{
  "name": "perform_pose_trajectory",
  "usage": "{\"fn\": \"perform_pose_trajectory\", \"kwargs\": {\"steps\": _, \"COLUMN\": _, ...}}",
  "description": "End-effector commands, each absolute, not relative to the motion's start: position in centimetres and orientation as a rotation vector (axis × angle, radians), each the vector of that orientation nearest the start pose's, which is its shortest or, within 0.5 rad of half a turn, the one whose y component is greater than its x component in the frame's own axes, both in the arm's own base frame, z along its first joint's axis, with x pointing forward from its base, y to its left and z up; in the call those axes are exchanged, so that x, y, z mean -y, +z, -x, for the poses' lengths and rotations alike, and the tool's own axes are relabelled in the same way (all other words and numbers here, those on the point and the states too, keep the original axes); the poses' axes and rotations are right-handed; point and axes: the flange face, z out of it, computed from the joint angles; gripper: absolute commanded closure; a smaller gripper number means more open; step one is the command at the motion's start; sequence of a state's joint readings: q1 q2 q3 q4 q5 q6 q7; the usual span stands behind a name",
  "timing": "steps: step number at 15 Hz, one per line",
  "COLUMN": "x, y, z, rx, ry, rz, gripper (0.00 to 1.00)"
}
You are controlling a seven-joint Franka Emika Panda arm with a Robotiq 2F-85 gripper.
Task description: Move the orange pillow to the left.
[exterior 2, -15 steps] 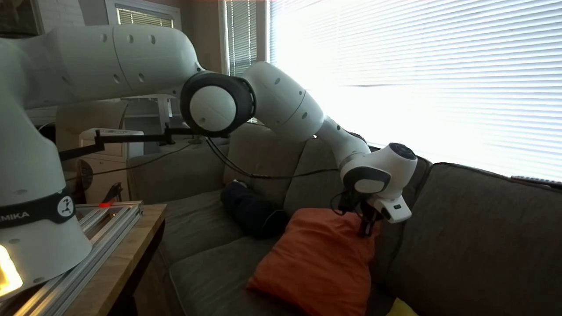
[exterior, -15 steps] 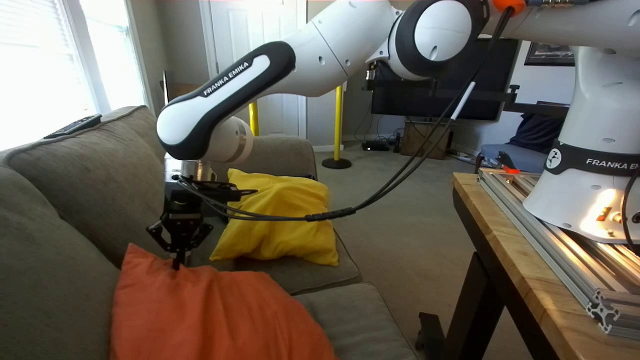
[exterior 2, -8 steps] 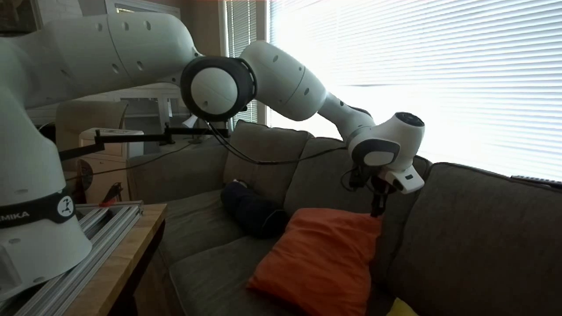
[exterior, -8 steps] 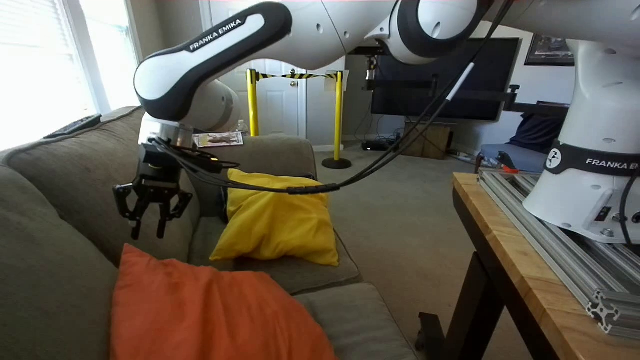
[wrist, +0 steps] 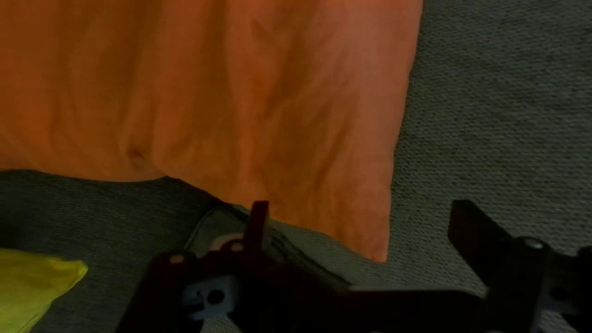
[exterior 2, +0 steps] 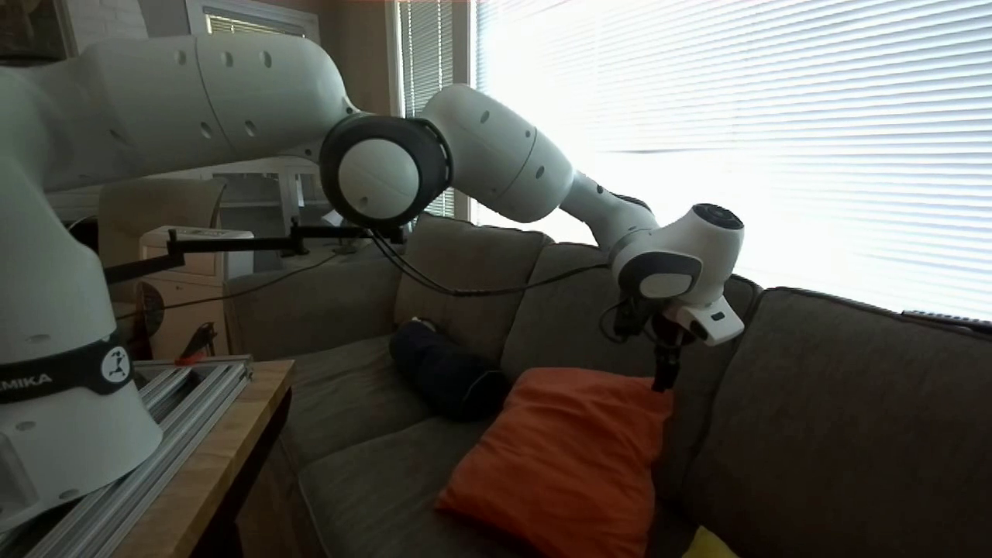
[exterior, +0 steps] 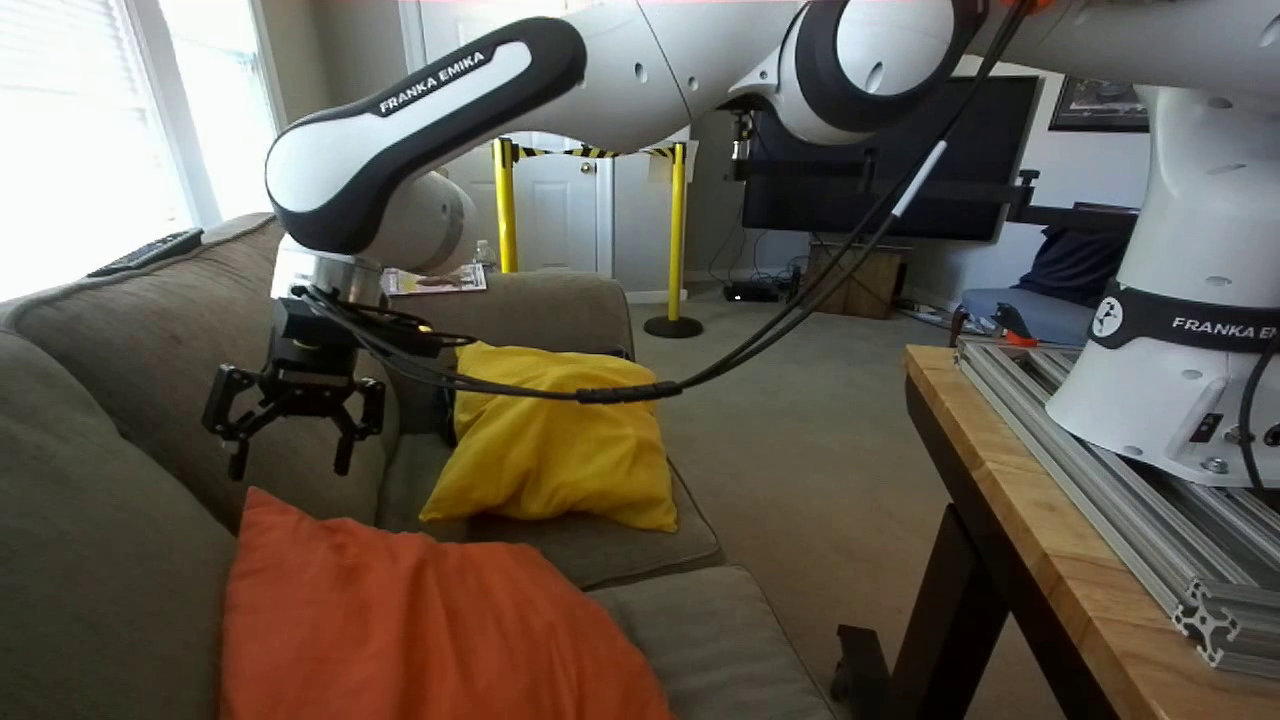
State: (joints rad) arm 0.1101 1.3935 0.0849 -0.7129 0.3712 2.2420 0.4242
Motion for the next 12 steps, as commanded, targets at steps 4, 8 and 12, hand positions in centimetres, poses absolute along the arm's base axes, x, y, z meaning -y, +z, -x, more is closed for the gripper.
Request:
{"fn": "perform_pose_trajectory", "kwargs": {"steps": 4, "x": -12.9, "y": 5.4, "z": -78.1, "rx": -0.716, "ry": 0.047, "rz": 2.685, "gripper": 0.0}}
{"fn": "perform_pose_trajectory", "kwargs": {"steps": 8, "x": -12.3, "y": 3.6, "z": -77.8, "rx": -0.71, "ry": 0.046, "rz": 2.673, "gripper": 0.0}}
{"fn": "perform_pose_trajectory", "kwargs": {"steps": 12, "x": -12.5, "y": 3.7, "z": -77.7, "rx": -0.707, "ry": 0.015, "rz": 2.64, "gripper": 0.0}}
